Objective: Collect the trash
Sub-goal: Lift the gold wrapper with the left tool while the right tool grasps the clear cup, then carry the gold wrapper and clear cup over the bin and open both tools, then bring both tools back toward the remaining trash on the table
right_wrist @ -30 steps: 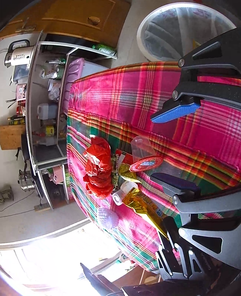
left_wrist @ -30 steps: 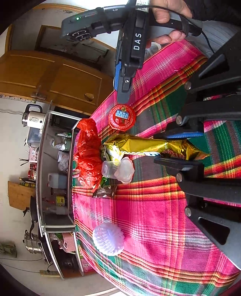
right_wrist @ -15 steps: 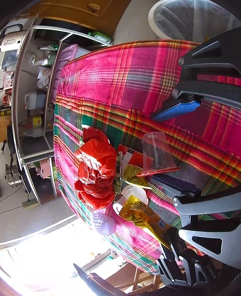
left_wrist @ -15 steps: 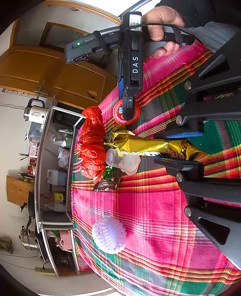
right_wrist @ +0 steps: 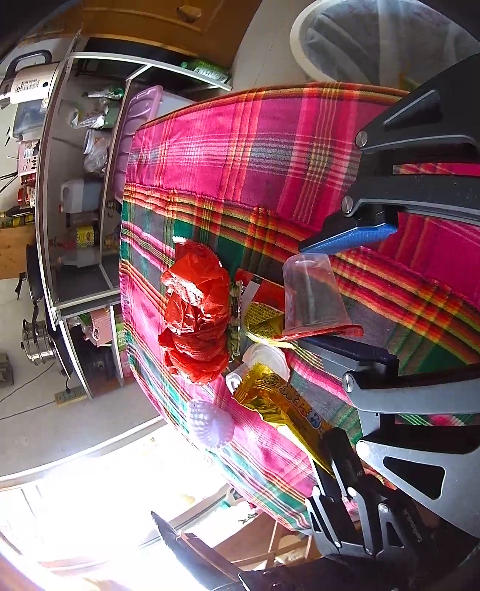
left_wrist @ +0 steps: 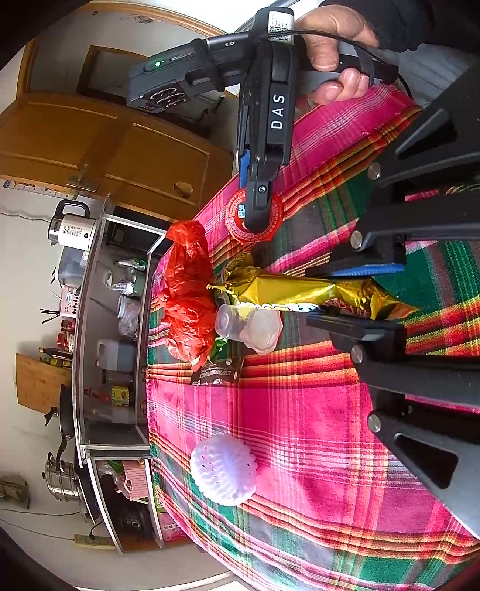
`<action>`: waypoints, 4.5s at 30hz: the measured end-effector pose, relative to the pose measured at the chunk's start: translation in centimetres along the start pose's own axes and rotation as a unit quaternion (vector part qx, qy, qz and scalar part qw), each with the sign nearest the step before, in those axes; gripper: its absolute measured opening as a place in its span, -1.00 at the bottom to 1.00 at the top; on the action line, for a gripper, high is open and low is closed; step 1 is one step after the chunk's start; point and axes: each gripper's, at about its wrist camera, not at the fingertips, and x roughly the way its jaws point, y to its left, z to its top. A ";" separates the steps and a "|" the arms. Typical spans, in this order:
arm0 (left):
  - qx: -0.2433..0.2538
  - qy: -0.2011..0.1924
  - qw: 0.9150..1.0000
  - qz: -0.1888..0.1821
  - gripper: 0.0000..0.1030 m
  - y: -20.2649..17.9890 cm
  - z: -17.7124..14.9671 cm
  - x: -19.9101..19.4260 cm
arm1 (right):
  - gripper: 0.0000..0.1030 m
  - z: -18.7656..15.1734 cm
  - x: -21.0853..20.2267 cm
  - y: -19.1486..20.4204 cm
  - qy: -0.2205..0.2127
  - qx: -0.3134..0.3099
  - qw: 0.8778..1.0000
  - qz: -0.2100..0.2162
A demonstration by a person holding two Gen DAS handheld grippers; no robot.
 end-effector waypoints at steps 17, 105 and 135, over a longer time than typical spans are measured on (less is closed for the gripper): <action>0.030 -0.007 0.999 -0.030 -0.63 -5.4 0.4 -1.3 | -0.13 -4.7 -8.5 -2.9 -0.053 0.061 0.996 -0.038; 0.088 0.012 0.986 -0.142 -0.33 -19.3 5.7 5.6 | -0.03 -10.7 -17.3 -13.9 -0.116 0.177 0.963 -0.165; 0.016 -0.037 0.998 -0.044 -0.33 -7.2 3.5 -2.8 | -0.03 -7.0 -14.5 -3.1 -0.112 0.069 0.984 -0.124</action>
